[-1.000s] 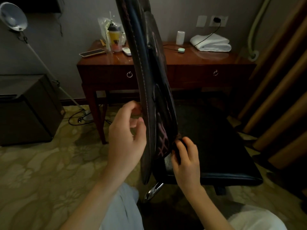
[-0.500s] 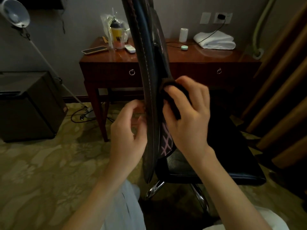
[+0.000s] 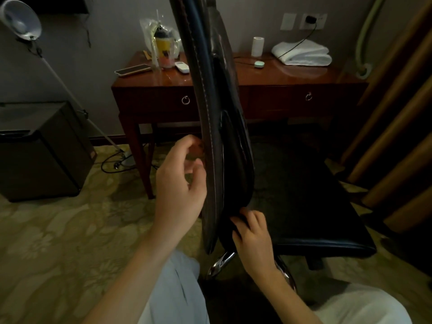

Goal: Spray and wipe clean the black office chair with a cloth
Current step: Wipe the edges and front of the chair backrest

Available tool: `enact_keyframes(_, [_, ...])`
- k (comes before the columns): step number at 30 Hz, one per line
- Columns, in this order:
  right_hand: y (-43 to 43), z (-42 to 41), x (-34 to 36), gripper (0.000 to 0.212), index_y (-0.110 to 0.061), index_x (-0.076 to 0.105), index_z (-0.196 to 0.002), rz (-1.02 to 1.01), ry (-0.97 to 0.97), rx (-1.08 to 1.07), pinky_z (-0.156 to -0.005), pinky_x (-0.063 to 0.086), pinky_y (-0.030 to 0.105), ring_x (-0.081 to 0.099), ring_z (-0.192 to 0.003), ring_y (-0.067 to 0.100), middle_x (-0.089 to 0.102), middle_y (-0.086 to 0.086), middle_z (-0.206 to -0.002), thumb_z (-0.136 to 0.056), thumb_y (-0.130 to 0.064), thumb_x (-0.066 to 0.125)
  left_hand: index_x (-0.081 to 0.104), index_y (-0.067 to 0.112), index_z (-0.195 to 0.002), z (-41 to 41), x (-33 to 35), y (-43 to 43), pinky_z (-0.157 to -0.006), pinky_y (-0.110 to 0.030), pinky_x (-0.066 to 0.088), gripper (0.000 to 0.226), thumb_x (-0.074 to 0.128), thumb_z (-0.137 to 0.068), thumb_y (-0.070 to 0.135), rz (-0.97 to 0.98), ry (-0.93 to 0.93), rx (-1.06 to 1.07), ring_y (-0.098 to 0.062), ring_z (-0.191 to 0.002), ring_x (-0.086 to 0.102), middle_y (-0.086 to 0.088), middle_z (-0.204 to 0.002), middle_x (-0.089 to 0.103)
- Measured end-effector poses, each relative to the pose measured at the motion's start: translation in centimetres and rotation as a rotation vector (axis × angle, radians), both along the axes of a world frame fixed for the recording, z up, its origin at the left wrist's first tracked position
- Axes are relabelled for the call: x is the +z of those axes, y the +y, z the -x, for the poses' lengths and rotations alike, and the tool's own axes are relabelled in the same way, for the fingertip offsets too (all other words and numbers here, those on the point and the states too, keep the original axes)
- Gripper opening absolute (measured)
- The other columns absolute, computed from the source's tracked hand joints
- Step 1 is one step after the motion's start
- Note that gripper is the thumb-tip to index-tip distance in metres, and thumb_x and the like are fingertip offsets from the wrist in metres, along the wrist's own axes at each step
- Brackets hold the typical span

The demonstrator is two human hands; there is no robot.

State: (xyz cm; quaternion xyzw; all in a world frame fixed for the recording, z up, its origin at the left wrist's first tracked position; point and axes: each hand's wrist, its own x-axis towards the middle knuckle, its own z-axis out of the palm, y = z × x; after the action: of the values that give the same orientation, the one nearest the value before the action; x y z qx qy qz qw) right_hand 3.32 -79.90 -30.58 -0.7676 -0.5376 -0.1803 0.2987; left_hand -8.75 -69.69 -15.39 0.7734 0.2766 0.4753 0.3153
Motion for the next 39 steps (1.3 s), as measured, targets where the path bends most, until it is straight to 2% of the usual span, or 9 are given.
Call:
enact_keyframes(4, [-0.4,-0.4,6.8,0.031,-0.008,0.059,-0.11,-0.359,0.063,-0.013,-0.098,0.027,0.013,0.045,-0.108,0.025,0.045,0.009,-0.119,-0.079,-0.009,0.064,0.047,0.012,-0.131,0.1,-0.2,0.0,-0.088,-0.038,0.053,0.039,0.05,-0.092,0.008,0.008,-0.004,-0.023,-0.01,-0.096,0.063,0.001,-0.113,0.06])
enact_keyframes(8, [1.4,-0.9,15.1,0.02,-0.003,0.067,-0.105,-0.55,-0.08,0.008,-0.096,0.032,0.02,0.047,-0.106,0.029,0.056,0.018,-0.115,-0.086,-0.006,0.062,0.05,0.013,-0.127,0.0,-0.2,-0.2,-0.081,-0.034,0.054,0.036,0.048,-0.09,0.013,0.019,-0.027,-0.027,-0.01,-0.09,0.063,0.005,-0.107,0.061])
enact_keyframes(12, [3.5,-1.4,12.6,0.021,-0.006,0.063,-0.108,-0.539,-0.116,0.056,-0.096,0.037,0.026,0.049,-0.106,0.033,0.055,0.015,-0.117,-0.089,-0.009,0.059,0.049,0.009,-0.127,-0.1,-0.5,-0.2,-0.084,-0.022,0.051,0.035,0.048,-0.092,0.002,0.065,-0.061,-0.077,-0.008,-0.094,0.063,0.001,-0.105,0.062])
enact_keyframes(17, [3.0,-2.2,1.7,0.021,-0.011,0.057,-0.107,-0.39,-0.252,0.097,-0.106,0.028,0.026,0.043,-0.111,0.034,0.049,0.009,-0.12,-0.086,-0.012,0.062,0.045,0.008,-0.13,-0.3,-0.9,-0.1,-0.084,-0.027,0.052,0.039,0.047,-0.091,0.004,0.077,-0.07,-0.119,-0.014,-0.092,0.065,-0.002,-0.105,0.062])
enact_keyframes(21, [2.3,-1.4,-4.1,0.025,-0.013,0.06,-0.107,-0.201,-0.17,0.046,-0.09,0.047,0.033,0.043,-0.111,0.032,0.048,0.006,-0.121,-0.082,-0.015,0.061,0.047,0.007,-0.128,0.0,-0.7,-0.1,-0.085,-0.023,0.051,0.037,0.048,-0.092,-0.001,0.068,-0.047,-0.117,-0.009,-0.091,0.065,0.002,-0.103,0.063])
enact_keyframes(25, [1.2,-0.1,-5.0,0.039,-0.012,0.066,-0.104,0.0,0.0,0.052,-0.079,0.055,0.032,0.044,-0.108,0.026,0.047,0.004,-0.121,-0.067,-0.005,0.078,0.048,0.01,-0.127,0.3,-0.8,0.1,-0.085,-0.02,0.05,0.037,0.048,-0.092,-0.002,0.087,-0.039,-0.116,-0.006,-0.09,0.064,0.0,-0.103,0.062])
enact_keyframes(29, [-0.5,0.1,-1.3,0.042,-0.011,0.059,-0.109,-0.227,0.167,-0.029,-0.093,0.036,0.014,0.046,-0.108,0.02,0.046,0.006,-0.117,-0.071,-0.004,0.075,0.053,0.012,-0.122,1.2,-1.5,0.6,-0.081,-0.029,0.054,0.032,0.048,-0.09,0.007,0.121,-0.007,-0.125,-0.01,-0.088,0.065,0.003,-0.099,0.063])
enact_keyframes(32, [-0.4,-0.5,3.9,0.031,-0.013,0.053,-0.111,-0.453,0.154,-0.074,-0.094,0.035,0.015,0.044,-0.108,0.019,0.043,0.008,-0.118,-0.081,-0.013,0.06,0.054,0.012,-0.121,1.2,-2.3,0.5,-0.082,-0.04,0.055,0.031,0.048,-0.091,0.005,0.144,0.038,-0.115,-0.013,-0.087,0.065,0.0,-0.102,0.063])
enact_keyframes(39, [2.5,-1.0,4.4,0.024,-0.011,0.053,-0.108,-0.489,0.095,-0.046,-0.095,0.037,0.021,0.045,-0.108,0.025,0.047,0.01,-0.12,-0.084,-0.012,0.058,0.053,0.013,-0.117,0.5,-2.3,0.0,-0.085,-0.019,0.05,0.029,0.048,-0.091,-0.002,0.181,0.029,-0.152,-0.007,-0.092,0.065,0.005,-0.1,0.063])
